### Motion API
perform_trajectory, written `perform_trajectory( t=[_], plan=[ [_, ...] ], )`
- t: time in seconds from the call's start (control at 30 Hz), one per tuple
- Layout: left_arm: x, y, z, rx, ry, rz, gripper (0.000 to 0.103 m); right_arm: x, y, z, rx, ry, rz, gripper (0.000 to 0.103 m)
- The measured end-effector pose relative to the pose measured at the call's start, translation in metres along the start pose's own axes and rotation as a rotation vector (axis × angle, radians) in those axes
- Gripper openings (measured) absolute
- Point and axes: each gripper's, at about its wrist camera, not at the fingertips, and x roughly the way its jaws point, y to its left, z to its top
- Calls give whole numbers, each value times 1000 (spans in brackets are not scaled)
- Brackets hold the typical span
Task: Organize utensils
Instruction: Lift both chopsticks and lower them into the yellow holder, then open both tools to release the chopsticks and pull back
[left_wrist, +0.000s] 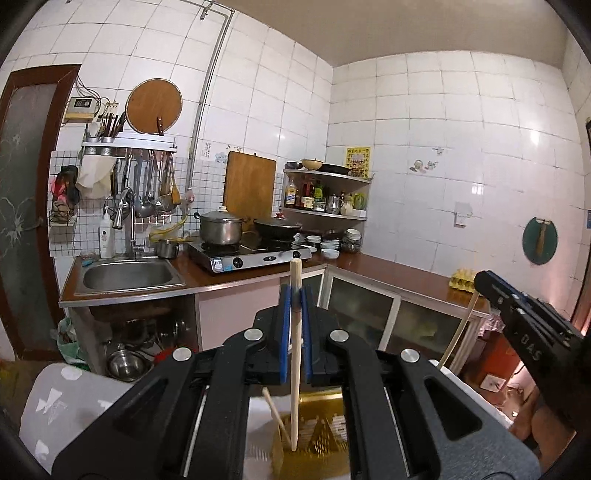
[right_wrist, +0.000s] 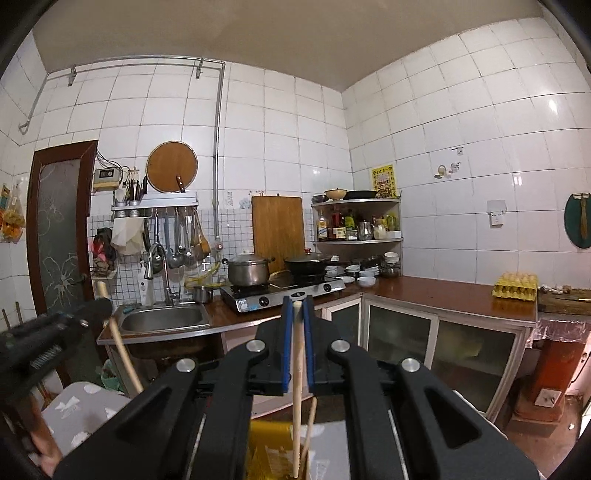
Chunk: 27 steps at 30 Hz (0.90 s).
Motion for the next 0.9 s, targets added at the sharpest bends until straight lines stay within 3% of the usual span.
perform_trajectory(
  t=[0.17, 0.33, 0.57, 0.6, 0.63, 0.7, 0.73, 0.8, 0.9],
  plan=[
    [40, -9, -23, 25, 31, -7, 4, 41, -2, -24, 33, 74, 12, 6],
    [84, -5, -81, 40, 132, -3, 4, 76, -5, -78, 24, 178, 13, 6],
    [97, 11, -116, 31, 215, 26, 5, 101, -15, -125, 31, 295, 3, 7],
    [93, 13, -114, 27, 216, 29, 11, 100, -17, -126, 34, 302, -6, 7],
    [89, 14, -111, 22, 216, 29, 27, 98, -21, -125, 42, 308, -12, 10],
    [77, 18, -101, 13, 202, 41, 51, 93, -26, -120, 56, 313, -25, 40],
    [67, 20, -94, 12, 185, 54, 58, 86, -29, -115, 61, 305, -36, 60],
    [47, 24, -83, 14, 162, 67, 66, 72, -32, -104, 45, 296, -62, 61],
    [16, 30, -73, 15, 151, 86, 92, 51, -38, -96, 36, 312, -93, 61]
  ],
)
